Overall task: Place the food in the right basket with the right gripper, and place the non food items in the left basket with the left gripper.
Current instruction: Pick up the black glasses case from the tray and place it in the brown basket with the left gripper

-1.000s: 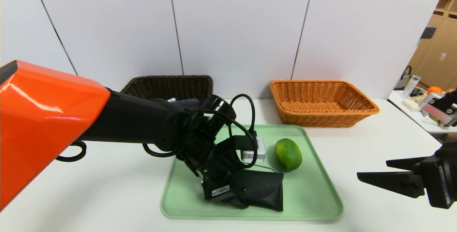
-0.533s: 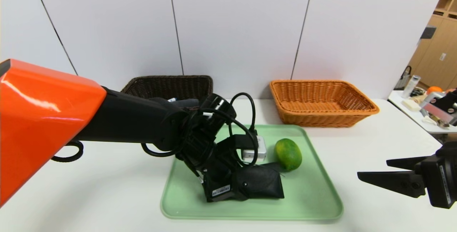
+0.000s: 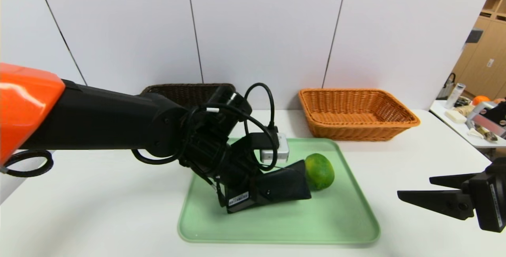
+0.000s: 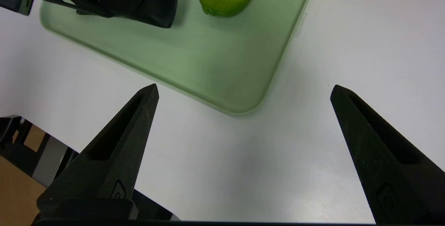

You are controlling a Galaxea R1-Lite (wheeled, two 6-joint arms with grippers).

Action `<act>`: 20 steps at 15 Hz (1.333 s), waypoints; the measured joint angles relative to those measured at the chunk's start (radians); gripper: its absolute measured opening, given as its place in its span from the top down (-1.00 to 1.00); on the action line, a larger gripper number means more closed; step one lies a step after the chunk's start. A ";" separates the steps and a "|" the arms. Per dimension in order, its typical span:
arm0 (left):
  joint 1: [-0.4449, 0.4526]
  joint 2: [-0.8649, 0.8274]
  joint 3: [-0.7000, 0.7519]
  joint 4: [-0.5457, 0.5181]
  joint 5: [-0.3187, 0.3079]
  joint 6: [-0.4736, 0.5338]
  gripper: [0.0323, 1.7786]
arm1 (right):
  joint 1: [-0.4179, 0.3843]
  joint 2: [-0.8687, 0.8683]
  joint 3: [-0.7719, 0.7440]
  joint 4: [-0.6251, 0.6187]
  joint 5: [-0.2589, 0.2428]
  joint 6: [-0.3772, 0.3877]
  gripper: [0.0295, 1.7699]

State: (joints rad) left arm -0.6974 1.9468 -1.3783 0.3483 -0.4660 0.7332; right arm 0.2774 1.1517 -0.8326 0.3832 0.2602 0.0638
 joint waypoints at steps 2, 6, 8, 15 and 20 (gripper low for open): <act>0.008 -0.033 0.001 -0.001 0.000 -0.019 0.45 | 0.000 -0.004 0.000 0.000 0.000 0.001 -0.93; 0.021 -0.127 -0.007 -0.008 0.042 -0.046 0.45 | 0.000 -0.013 0.000 0.002 0.000 0.000 -0.93; 0.033 -0.166 -0.044 -0.008 0.145 -0.091 0.46 | 0.000 -0.014 0.000 0.002 0.000 0.000 -0.93; 0.240 -0.202 -0.246 0.001 0.227 -0.221 0.46 | 0.000 -0.014 0.006 0.001 0.000 0.000 -0.93; 0.376 -0.154 -0.352 0.086 0.222 -0.117 0.47 | 0.000 -0.004 0.008 -0.003 -0.001 0.000 -0.93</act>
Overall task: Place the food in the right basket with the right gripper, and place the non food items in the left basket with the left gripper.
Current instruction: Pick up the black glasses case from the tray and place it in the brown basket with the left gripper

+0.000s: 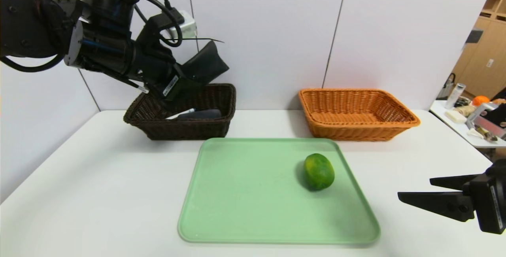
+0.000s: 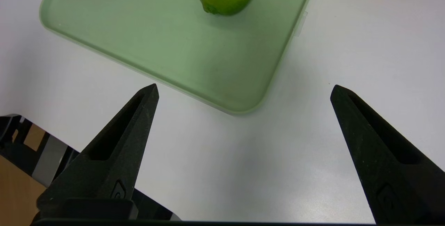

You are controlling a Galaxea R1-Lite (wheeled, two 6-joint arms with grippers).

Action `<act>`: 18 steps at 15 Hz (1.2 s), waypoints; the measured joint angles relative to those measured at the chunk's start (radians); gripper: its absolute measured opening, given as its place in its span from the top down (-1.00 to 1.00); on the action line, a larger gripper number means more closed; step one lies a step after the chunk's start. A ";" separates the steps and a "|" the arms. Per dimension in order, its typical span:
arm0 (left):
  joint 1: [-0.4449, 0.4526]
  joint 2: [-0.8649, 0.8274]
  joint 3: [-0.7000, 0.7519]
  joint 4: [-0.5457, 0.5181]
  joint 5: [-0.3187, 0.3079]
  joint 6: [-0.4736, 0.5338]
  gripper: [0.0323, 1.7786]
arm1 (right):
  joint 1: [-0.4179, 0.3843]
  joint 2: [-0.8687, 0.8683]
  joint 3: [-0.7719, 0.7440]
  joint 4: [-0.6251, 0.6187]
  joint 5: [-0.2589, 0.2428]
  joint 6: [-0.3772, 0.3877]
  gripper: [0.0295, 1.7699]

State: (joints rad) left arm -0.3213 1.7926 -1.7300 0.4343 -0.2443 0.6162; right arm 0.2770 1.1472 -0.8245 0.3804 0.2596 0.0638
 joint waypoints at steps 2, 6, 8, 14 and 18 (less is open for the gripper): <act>0.036 0.039 -0.099 0.083 -0.002 0.040 0.47 | 0.000 0.003 -0.004 0.002 -0.001 0.000 -0.93; 0.131 0.151 -0.237 0.155 -0.050 0.214 0.47 | 0.000 0.003 0.003 0.010 -0.002 0.000 -0.93; 0.170 0.193 -0.248 0.154 -0.077 0.293 0.47 | 0.000 0.003 0.008 0.010 -0.003 0.000 -0.93; 0.227 0.271 -0.251 0.143 -0.144 0.484 0.49 | 0.001 0.002 0.018 0.013 -0.004 -0.003 -0.93; 0.233 0.321 -0.252 0.057 -0.114 0.529 0.49 | 0.001 0.004 0.019 0.012 -0.005 -0.005 -0.93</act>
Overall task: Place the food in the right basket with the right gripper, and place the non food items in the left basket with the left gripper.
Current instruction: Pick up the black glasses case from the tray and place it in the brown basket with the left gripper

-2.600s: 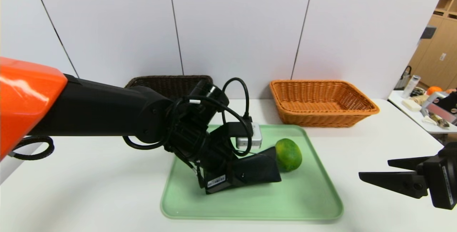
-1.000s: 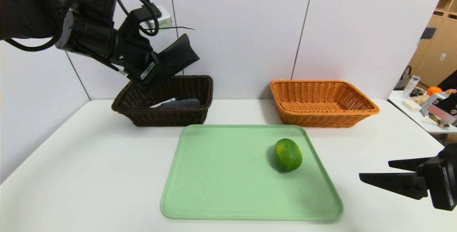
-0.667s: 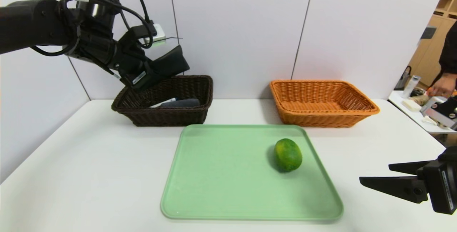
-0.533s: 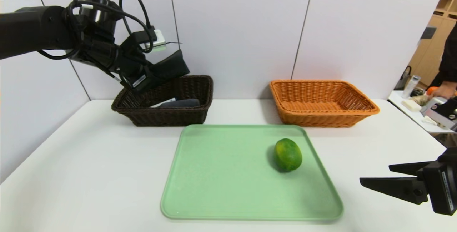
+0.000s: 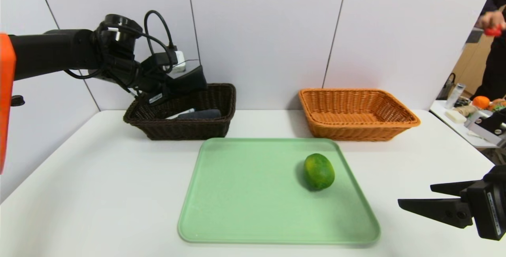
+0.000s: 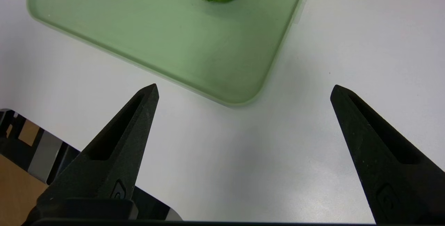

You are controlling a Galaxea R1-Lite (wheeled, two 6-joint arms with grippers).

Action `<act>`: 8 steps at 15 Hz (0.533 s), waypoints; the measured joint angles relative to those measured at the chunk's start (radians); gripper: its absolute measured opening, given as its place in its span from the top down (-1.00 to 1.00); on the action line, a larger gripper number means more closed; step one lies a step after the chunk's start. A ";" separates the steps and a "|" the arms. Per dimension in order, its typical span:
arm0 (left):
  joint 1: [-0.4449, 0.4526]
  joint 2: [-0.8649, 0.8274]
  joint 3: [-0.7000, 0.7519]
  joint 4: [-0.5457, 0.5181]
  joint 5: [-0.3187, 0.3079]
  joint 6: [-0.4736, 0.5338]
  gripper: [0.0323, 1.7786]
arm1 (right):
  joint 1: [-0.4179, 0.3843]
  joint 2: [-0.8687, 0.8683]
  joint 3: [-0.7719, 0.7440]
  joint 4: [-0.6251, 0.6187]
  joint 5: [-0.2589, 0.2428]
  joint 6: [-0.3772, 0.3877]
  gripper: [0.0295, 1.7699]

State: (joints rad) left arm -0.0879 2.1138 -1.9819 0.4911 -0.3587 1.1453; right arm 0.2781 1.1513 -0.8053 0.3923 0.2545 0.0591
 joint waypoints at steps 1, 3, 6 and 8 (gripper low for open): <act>0.000 0.011 0.000 -0.004 0.013 0.001 0.49 | 0.000 0.001 0.000 0.000 0.000 0.001 -0.93; 0.001 0.034 0.000 -0.014 0.043 0.008 0.49 | -0.001 0.006 0.000 -0.003 0.000 0.001 -0.93; 0.001 0.064 0.000 -0.029 0.049 0.009 0.49 | -0.001 0.015 -0.001 -0.007 -0.001 0.000 -0.93; 0.000 0.077 0.000 -0.037 0.049 0.007 0.25 | -0.001 0.020 -0.001 -0.008 -0.001 0.001 -0.93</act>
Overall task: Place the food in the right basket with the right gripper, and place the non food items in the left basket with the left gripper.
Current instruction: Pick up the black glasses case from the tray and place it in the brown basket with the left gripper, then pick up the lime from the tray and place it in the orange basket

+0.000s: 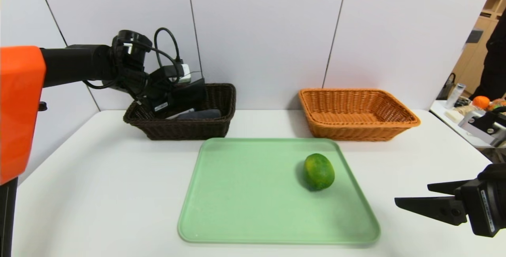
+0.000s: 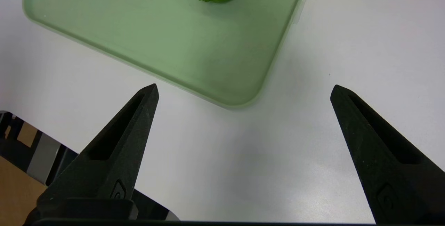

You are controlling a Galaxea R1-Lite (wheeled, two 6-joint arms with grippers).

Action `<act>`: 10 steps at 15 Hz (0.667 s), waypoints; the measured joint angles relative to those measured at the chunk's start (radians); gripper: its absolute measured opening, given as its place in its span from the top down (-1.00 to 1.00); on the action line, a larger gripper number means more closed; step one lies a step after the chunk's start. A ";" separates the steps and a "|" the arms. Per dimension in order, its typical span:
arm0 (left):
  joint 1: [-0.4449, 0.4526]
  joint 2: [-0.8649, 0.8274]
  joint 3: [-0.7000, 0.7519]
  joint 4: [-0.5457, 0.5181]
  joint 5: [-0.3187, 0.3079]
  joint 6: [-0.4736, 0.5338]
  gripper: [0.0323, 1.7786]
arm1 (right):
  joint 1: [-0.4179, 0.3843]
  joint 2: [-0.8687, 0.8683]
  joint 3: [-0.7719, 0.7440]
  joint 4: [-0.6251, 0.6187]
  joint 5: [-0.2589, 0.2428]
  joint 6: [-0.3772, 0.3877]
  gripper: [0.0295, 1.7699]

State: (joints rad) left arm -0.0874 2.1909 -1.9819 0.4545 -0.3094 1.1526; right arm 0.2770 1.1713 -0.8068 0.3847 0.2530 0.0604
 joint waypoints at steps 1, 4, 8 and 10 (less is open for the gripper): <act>0.000 0.005 0.000 -0.006 0.000 -0.001 0.10 | 0.000 0.001 0.000 0.000 0.000 0.000 -0.93; 0.000 0.011 0.000 -0.014 -0.004 -0.022 -0.22 | 0.000 0.003 0.001 0.000 0.000 0.001 -0.93; 0.001 0.000 -0.001 -0.040 -0.011 -0.233 -0.50 | 0.000 0.001 0.001 0.003 -0.003 0.000 -0.93; 0.001 -0.035 -0.001 -0.038 -0.017 -0.396 -0.59 | 0.000 -0.002 -0.004 0.003 -0.004 0.001 -0.93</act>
State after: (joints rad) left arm -0.0860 2.1557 -1.9826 0.4162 -0.3262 0.7562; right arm 0.2770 1.1694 -0.8111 0.3881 0.2485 0.0615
